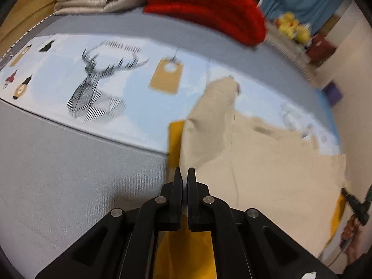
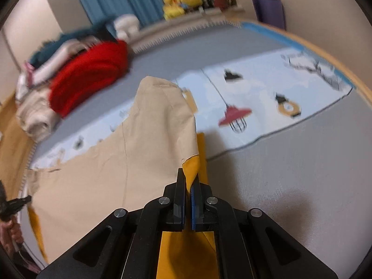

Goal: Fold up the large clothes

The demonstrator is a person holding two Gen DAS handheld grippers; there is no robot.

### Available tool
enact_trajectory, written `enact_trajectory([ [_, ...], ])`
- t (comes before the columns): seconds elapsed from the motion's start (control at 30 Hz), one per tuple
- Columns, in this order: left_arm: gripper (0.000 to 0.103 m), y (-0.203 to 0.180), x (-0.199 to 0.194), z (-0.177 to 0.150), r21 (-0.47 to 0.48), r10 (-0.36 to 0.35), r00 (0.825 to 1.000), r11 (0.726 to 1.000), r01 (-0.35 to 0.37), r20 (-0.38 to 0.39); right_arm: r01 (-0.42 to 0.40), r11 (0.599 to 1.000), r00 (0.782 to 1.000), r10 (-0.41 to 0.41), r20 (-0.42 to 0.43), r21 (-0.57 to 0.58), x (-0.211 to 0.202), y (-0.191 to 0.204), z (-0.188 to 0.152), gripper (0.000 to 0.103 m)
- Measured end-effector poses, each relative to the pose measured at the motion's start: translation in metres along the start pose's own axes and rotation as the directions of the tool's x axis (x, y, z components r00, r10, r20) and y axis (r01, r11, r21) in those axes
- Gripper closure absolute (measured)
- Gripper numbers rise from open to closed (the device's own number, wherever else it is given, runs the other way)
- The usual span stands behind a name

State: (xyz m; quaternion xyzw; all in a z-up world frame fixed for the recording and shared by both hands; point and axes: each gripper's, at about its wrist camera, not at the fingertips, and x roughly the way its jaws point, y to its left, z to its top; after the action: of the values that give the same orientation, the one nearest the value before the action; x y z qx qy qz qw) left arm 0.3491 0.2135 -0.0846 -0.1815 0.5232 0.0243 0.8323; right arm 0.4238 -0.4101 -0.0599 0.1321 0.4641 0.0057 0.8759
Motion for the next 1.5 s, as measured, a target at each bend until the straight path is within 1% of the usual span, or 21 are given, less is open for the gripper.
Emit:
enact_trajectory([
  [0.03, 0.101, -0.001, 0.007, 0.001, 0.007, 0.024, 1.0, 1.0, -0.024, -0.01, 0.012, 1.0, 1.0, -0.012, -0.015, -0.008, 0.008, 0.001, 0.0, 0.1],
  [0.1, 0.102, -0.001, 0.002, 0.006, 0.014, 0.032, 0.999, 0.999, -0.032, 0.034, 0.024, 1.0, 1.0, -0.024, -0.005, -0.014, 0.014, 0.006, 0.004, 0.1],
  [0.2, 0.102, -0.004, -0.012, 0.016, 0.02, 0.001, 0.991, 1.0, -0.003, 0.133, 0.02, 1.0, 0.994, -0.02, 0.103, -0.003, 0.003, 0.01, 0.017, 0.1],
  [0.23, 0.102, -0.006, -0.011, 0.018, 0.033, 0.012, 0.989, 0.999, -0.017, 0.147, 0.023, 1.0, 0.992, -0.023, 0.126, 0.003, 0.001, 0.012, 0.021, 0.1],
  [0.3, 0.102, -0.01, 0.002, 0.022, 0.062, 0.063, 0.99, 0.995, -0.072, 0.129, 0.039, 0.999, 0.991, -0.039, 0.13, 0.004, 0.01, 0.017, 0.026, 0.1],
  [0.43, 0.1, 0.0, 0.048, 0.017, 0.066, 0.129, 0.991, 0.99, -0.128, -0.018, 0.106, 0.994, 0.994, -0.106, 0.017, -0.029, 0.053, 0.025, 0.023, 0.1],
  [0.47, 0.1, 0.001, 0.054, 0.016, 0.068, 0.133, 0.991, 0.989, -0.131, -0.033, 0.132, 0.991, 0.991, -0.132, -0.013, -0.039, 0.064, 0.025, 0.021, 0.1],
  [0.6, 0.098, 0.005, 0.063, 0.015, 0.072, 0.136, 0.99, 0.989, -0.132, -0.045, 0.178, 0.983, 0.979, -0.18, -0.094, -0.033, 0.091, 0.021, 0.013, 0.1],
  [0.73, 0.091, 0.002, 0.061, 0.015, 0.07, 0.162, 0.985, 0.985, -0.158, -0.055, 0.209, 0.976, 0.972, -0.214, -0.096, -0.055, 0.091, 0.024, 0.01, 0.099],
  [0.77, 0.09, 0.002, 0.06, 0.016, 0.067, 0.166, 0.984, 0.985, -0.162, -0.06, 0.21, 0.976, 0.971, -0.215, -0.101, -0.061, 0.09, 0.024, 0.009, 0.093],
  [0.83, 0.085, 0.002, 0.056, 0.015, 0.068, 0.178, 0.982, 0.982, -0.174, -0.06, 0.217, 0.974, 0.969, -0.223, -0.11, -0.065, 0.085, 0.023, 0.008, 0.088],
  [0.9, 0.075, 0.0, 0.048, 0.015, 0.079, 0.187, 0.981, 0.98, -0.183, -0.048, 0.221, 0.974, 0.968, -0.226, -0.106, -0.059, 0.074, 0.022, 0.008, 0.083],
  [1.03, 0.072, -0.004, 0.027, 0.013, 0.106, 0.186, 0.983, 0.977, -0.184, -0.009, 0.248, 0.967, 0.966, -0.252, -0.057, -0.065, 0.042, 0.017, 0.009, 0.067],
  [1.1, 0.071, -0.006, 0.013, 0.01, 0.129, 0.181, 0.983, 0.975, -0.18, 0.009, 0.254, 0.964, 0.966, -0.256, -0.02, -0.079, 0.023, 0.016, 0.007, 0.065],
  [1.2, 0.07, -0.012, -0.007, 0.005, 0.173, 0.137, 0.99, 0.975, -0.142, 0.04, 0.215, 0.967, 0.976, -0.216, 0.011, -0.133, -0.003, 0.02, 0.0, 0.064],
  [1.27, 0.07, -0.016, -0.019, -0.002, 0.209, 0.08, 0.996, 0.974, -0.086, 0.035, 0.148, 0.97, 0.989, -0.15, 0.001, -0.193, -0.018, 0.026, -0.011, 0.064],
  [1.3, 0.07, -0.02, -0.024, -0.008, 0.245, 0.036, 0.999, 0.969, -0.037, 0.008, 0.096, 0.971, 0.994, -0.107, -0.036, -0.221, -0.02, 0.029, -0.018, 0.064],
  [1.37, 0.07, -0.026, -0.024, -0.021, 0.308, 0.008, 0.999, 0.951, 0.005, -0.043, 0.012, 0.959, 0.99, -0.05, -0.129, -0.282, -0.021, 0.034, -0.036, 0.064],
  [1.43, 0.07, -0.031, -0.018, -0.041, 0.386, -0.015, 0.99, 0.92, 0.069, -0.142, -0.02, 0.94, 0.978, -0.052, -0.202, -0.341, -0.018, 0.039, -0.054, 0.064],
  [1.47, 0.07, -0.033, -0.015, -0.048, 0.405, -0.017, 0.985, 0.91, 0.087, -0.173, -0.027, 0.929, 0.97, -0.065, -0.234, -0.369, -0.016, 0.039, -0.063, 0.064],
  [1.5, 0.07, -0.033, -0.01, -0.06, 0.437, -0.011, 0.974, 0.893, 0.112, -0.228, -0.023, 0.921, 0.961, -0.087, -0.263, -0.388, -0.013, 0.037, -0.072, 0.064],
])
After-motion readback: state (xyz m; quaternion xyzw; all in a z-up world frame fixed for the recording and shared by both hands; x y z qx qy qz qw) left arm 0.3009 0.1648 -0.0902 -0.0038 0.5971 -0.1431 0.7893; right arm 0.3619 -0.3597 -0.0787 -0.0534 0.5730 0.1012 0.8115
